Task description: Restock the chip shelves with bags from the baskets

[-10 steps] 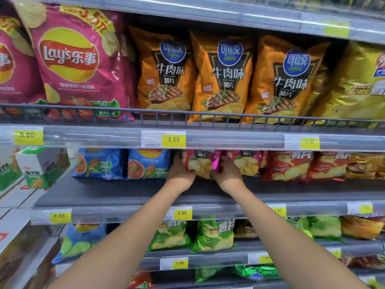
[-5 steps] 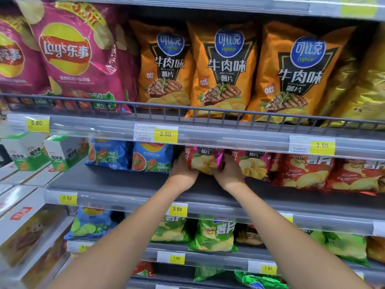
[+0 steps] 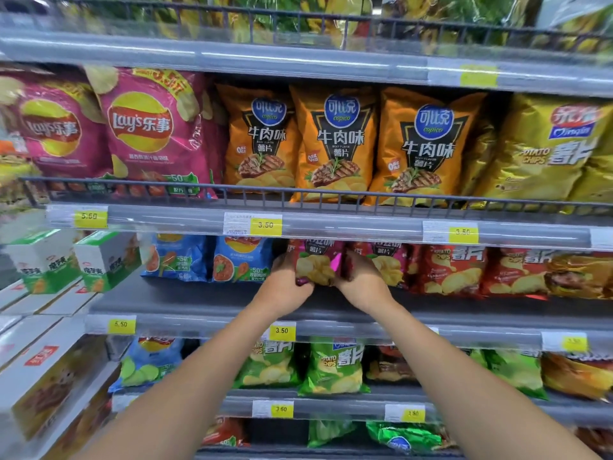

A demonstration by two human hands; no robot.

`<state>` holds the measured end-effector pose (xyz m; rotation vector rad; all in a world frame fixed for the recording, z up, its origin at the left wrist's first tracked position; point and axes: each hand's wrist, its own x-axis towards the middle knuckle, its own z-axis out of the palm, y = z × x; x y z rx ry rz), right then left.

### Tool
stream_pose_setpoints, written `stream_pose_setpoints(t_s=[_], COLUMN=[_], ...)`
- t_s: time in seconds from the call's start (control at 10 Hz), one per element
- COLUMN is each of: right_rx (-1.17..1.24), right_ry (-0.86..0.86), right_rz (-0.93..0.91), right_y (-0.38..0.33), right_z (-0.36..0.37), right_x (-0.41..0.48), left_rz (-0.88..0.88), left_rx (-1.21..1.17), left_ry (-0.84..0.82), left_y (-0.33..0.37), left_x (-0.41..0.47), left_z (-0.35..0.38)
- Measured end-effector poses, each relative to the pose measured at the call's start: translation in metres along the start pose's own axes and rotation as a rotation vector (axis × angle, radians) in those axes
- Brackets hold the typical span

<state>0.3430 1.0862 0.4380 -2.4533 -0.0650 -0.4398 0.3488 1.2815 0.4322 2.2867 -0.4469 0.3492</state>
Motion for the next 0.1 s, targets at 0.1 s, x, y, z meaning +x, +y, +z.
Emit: stream_pose_setpoints(t_s=[0.1], right_rx=[-0.094], right_ry=[0.042], right_rz=[0.026], right_y=[-0.0074], right_z=[-0.0130], right_x=[-0.0259], left_rz=[0.041], left_rx=[0.156], left_ry=[-0.078], left_y=[0.0105], left_x=[-0.0237], left_z=[-0.0149])
